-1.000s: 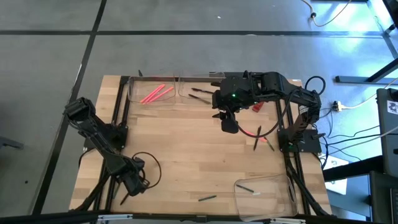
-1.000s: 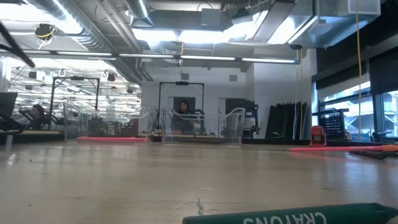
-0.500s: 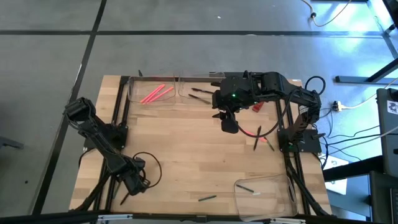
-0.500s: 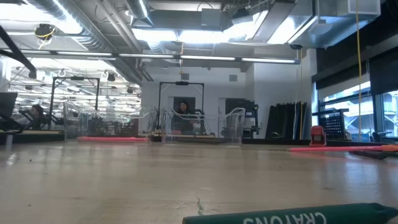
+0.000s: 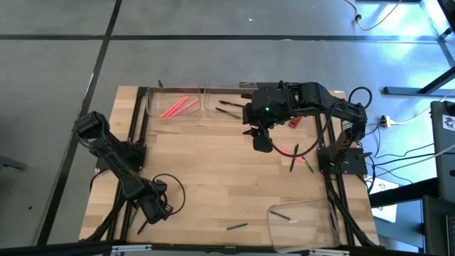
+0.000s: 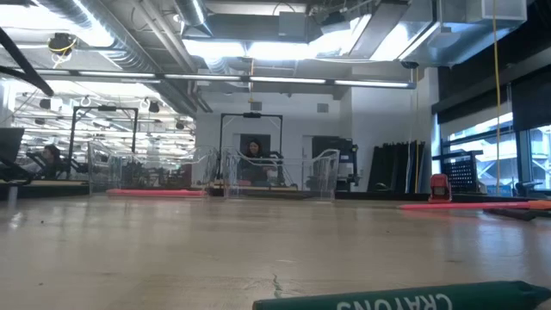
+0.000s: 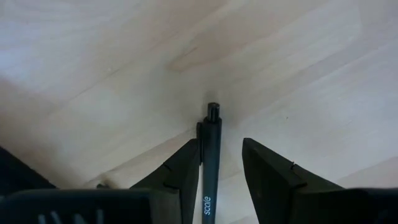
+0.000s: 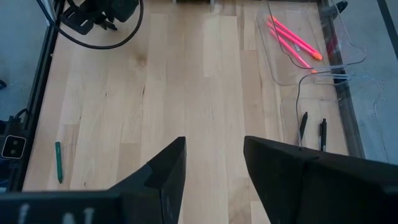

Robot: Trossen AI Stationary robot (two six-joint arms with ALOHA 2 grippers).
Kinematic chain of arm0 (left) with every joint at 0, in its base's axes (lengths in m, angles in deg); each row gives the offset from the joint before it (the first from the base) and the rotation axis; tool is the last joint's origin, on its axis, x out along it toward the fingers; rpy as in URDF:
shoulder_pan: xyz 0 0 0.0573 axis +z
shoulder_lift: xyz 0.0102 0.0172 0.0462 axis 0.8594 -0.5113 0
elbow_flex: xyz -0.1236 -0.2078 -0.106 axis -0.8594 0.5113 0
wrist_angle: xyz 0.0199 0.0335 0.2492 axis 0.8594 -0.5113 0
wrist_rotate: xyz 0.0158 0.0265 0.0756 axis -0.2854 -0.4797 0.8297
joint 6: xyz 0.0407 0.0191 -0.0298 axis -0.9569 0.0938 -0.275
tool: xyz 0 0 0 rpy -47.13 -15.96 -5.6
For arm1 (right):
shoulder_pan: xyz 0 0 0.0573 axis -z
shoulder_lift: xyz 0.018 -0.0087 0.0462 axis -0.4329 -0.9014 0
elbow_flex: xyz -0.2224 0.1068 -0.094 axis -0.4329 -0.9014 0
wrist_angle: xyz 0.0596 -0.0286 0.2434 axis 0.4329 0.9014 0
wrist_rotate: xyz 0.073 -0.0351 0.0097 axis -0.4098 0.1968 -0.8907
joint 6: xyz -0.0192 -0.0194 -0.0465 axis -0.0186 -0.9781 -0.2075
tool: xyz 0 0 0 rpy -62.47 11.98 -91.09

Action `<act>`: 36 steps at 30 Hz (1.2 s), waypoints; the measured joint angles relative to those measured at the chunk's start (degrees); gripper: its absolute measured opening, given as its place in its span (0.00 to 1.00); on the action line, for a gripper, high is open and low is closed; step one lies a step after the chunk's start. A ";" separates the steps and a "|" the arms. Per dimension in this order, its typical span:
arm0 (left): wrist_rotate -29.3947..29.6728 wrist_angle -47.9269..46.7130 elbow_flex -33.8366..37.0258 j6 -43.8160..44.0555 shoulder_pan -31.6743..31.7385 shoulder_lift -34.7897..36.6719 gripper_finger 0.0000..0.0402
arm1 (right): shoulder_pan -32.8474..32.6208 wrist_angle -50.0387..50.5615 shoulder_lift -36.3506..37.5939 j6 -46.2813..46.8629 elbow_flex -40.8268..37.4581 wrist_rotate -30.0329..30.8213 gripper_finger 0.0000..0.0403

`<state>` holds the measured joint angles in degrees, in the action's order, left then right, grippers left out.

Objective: Sort crayons/erasers/pens/pencils in bins
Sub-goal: Put the black pen into the top right transparent bin

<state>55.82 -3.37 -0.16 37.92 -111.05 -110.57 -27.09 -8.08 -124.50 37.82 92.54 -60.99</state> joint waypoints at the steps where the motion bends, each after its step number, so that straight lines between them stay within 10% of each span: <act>1: -0.02 0.30 0.01 0.02 -0.02 -0.20 0.29 | 0.00 0.00 0.00 -0.01 0.00 0.00 0.41; 16: -0.66 0.63 -0.20 -0.02 -0.03 -3.35 0.28 | 0.00 0.11 0.00 -0.22 0.00 0.02 0.41; 36: -0.70 0.19 -0.11 0.02 -0.03 -3.43 0.04 | 0.00 0.13 0.00 -0.22 0.00 0.02 0.41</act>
<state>55.12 -3.18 -0.27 37.94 -111.08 -114.00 -27.09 -7.95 -124.50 37.60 92.54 -60.97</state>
